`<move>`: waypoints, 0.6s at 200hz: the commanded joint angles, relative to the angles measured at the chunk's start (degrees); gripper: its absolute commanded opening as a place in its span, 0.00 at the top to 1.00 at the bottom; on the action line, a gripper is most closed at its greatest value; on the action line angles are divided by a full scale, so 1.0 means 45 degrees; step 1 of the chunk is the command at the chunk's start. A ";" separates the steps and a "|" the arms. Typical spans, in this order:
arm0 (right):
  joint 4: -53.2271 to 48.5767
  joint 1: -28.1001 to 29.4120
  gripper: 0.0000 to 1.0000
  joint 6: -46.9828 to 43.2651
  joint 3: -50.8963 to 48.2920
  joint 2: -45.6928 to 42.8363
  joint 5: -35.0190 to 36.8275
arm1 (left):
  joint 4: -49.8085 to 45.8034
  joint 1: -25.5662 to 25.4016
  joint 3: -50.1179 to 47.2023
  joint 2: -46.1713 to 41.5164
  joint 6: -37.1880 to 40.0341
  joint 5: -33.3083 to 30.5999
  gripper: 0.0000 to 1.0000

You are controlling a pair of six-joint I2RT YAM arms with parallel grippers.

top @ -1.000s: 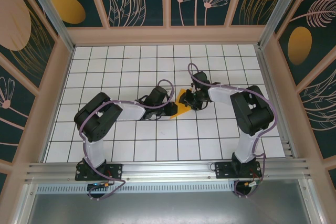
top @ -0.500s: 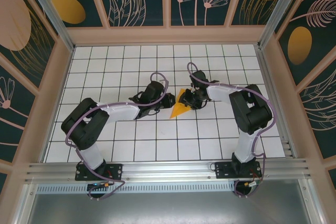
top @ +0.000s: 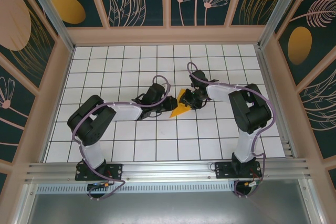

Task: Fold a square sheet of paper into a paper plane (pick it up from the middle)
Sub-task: Fourth fold the wing at the center of the table.

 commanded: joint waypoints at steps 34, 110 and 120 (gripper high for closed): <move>-0.1213 0.0059 0.63 0.0275 -0.1359 0.2546 0.2723 | 0.0661 0.0055 0.0268 0.1083 -0.0291 0.1259 0.88; -0.1143 0.0021 0.64 0.0424 -0.1668 0.2547 0.2819 | -0.0474 0.0057 0.0454 0.1381 -0.0101 0.0196 0.93; -0.1151 0.0002 0.65 0.0458 -0.1698 0.2587 0.2836 | -0.0528 0.0056 0.0457 0.1370 -0.0078 0.0112 0.93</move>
